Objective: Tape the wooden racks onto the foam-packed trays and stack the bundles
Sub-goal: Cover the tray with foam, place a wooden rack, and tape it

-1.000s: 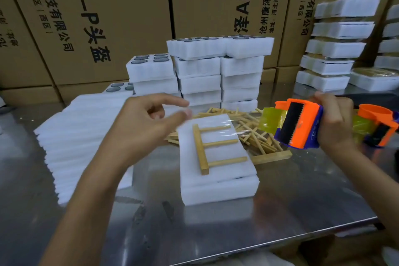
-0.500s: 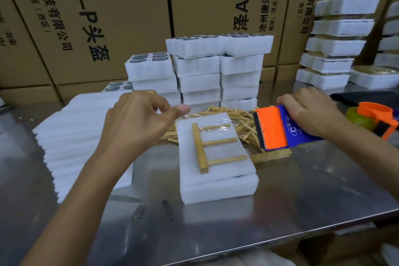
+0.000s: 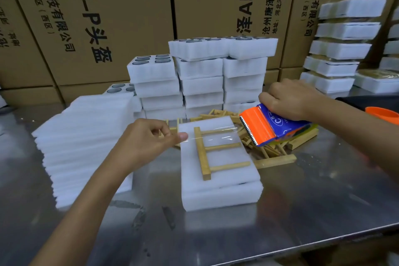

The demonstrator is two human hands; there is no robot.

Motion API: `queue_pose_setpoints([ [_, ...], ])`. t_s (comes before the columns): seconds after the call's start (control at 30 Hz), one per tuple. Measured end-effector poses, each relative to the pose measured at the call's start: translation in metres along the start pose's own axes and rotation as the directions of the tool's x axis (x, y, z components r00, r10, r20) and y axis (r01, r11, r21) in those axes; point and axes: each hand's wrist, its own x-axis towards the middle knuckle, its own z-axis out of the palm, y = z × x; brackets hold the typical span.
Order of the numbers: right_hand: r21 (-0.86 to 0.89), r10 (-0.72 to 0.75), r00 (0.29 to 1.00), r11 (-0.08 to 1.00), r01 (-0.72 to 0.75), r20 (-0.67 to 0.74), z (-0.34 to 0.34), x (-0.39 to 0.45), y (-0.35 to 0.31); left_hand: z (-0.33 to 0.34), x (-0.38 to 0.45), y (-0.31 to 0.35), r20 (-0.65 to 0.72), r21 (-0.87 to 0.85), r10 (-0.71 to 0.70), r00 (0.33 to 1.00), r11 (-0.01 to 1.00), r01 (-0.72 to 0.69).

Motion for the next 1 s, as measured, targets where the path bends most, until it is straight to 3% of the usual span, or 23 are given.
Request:
queue_pose_setpoints([
  [0.07, -0.023, -0.015, 1.0, 1.0, 0.015, 0.002, 0.002, 0.002, -0.002, 0.005, 0.003, -0.008, -0.081, -0.082, 0.01, 0.997, 0.996, -0.016],
  [0.13, -0.036, -0.026, 1.0, 0.999, 0.026, 0.008, 0.005, 0.004, -0.005, 0.01, 0.006, -0.012, -0.206, -0.049, 0.026, 0.978, 0.998, -0.037],
  [0.2, -0.038, -0.027, 1.0, 0.999, 0.028, 0.015, 0.006, 0.005, -0.007, 0.013, 0.007, -0.015, -0.225, -0.046, 0.036, 0.974, 0.998, -0.048],
  [0.37, -0.037, -0.003, 0.999, 0.999, 0.005, 0.044, 0.009, 0.005, -0.004, 0.013, 0.006, -0.022, 0.038, -0.174, 0.033, 0.999, 0.984, -0.026],
  [0.5, 0.015, 0.011, 0.997, 1.0, -0.013, 0.074, 0.011, 0.004, -0.002, 0.018, 0.007, -0.024, -0.021, -0.284, 0.018, 1.0, 0.959, -0.024],
  [0.57, -0.006, -0.005, 0.997, 1.0, 0.005, 0.073, 0.01, 0.005, -0.003, 0.019, 0.011, -0.024, -0.023, -0.362, -0.051, 0.998, 0.931, 0.04],
  [0.7, -0.02, 0.003, 0.999, 1.0, -0.002, 0.051, 0.004, 0.012, -0.007, 0.02, 0.013, -0.03, 0.154, -0.492, -0.171, 0.973, 0.84, 0.226],
  [0.87, -0.024, 0.036, 0.992, 0.999, -0.033, 0.12, 0.011, 0.023, -0.015, 0.034, 0.018, -0.04, 0.172, -0.483, -0.266, 0.949, 0.817, 0.316],
  [1.0, 0.0, 0.068, 0.979, 0.998, -0.069, 0.192, 0.034, 0.021, -0.016, 0.046, 0.021, -0.058, 0.394, -0.488, -0.338, 0.855, 0.711, 0.506],
])
